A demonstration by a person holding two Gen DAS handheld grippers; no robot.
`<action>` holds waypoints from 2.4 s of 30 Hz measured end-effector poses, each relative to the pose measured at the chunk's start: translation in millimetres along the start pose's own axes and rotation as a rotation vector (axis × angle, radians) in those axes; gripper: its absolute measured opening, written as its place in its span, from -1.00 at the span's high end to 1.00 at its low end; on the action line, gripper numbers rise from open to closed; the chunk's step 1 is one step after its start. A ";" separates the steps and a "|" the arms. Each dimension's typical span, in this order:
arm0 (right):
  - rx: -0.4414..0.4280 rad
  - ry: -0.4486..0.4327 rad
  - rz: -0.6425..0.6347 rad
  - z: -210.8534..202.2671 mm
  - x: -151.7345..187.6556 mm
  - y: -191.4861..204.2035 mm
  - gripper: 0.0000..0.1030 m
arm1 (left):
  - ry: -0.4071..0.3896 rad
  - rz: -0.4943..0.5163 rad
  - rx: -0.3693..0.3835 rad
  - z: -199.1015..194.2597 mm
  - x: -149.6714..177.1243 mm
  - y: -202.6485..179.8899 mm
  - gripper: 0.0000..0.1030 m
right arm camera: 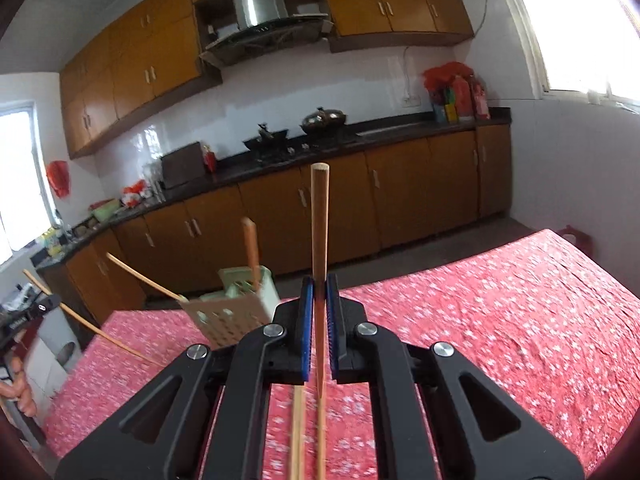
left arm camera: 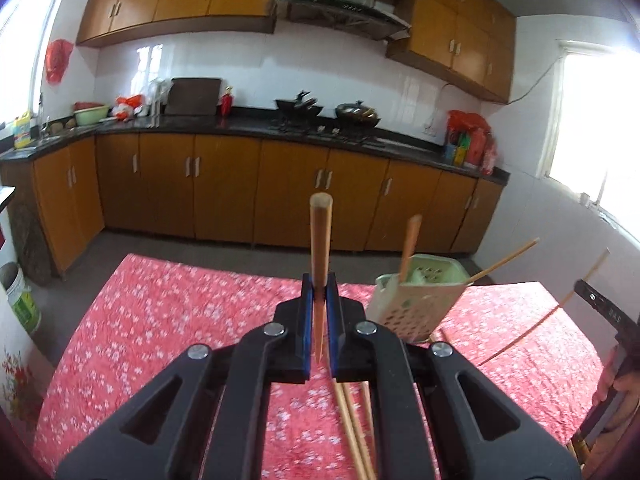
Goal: Organize utensils
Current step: 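Lift the left chopstick over the holder while the right gripper carries its chopstick there, then drop the left chopstick into the holder and open while the right gripper releases its chopstick, then grasp a third bamboo chopstick with the left gripper while the right gripper grasps one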
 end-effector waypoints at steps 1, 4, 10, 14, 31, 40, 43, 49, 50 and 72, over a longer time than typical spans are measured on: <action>-0.032 -0.005 0.005 -3.5 -6.4 6.1 0.86 | -0.014 0.007 0.019 -3.8 -6.5 -5.0 0.86; -0.101 -0.029 0.012 -12.1 -20.2 21.1 0.86 | -0.047 0.029 0.066 -12.9 -22.8 -19.9 0.86; -0.172 -0.130 -0.005 -13.2 -42.1 54.5 0.86 | -0.150 0.031 0.109 -22.5 -55.7 -44.8 0.86; -0.163 -0.180 -0.019 2.5 -47.5 68.2 0.86 | -0.226 0.018 0.094 -14.2 -82.1 -56.9 0.86; -0.078 -0.053 -0.044 78.4 -16.0 70.8 0.85 | -0.111 -0.014 0.084 90.1 -69.3 -70.5 0.85; -0.083 -0.062 -0.050 65.0 -15.9 73.7 0.66 | -0.119 -0.030 0.076 75.5 -60.7 -62.4 0.63; -0.091 -0.097 -0.050 47.5 -19.3 73.1 0.47 | -0.136 -0.041 0.069 61.9 -61.0 -58.7 0.57; -0.043 -0.113 -0.058 13.4 -11.3 51.1 0.47 | -0.145 -0.044 0.022 22.8 -40.3 -43.8 0.57; -0.028 -0.105 -0.057 13.3 -10.2 45.9 0.47 | -0.134 -0.041 0.007 19.4 -33.1 -40.3 0.57; 0.290 0.457 -0.071 95.1 158.0 -54.1 0.85 | 0.364 -0.067 0.134 80.9 154.0 -37.0 0.54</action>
Point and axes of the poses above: each gripper's, at about its wrist camera, not at the fingertips, and z roughly the way its jaws point, y to its left, x to its underside, the point moved 1 cm from there along z, roughly the way its jaws point, and after that the axes turned 13 degrees about z, right-handed, at the moved point
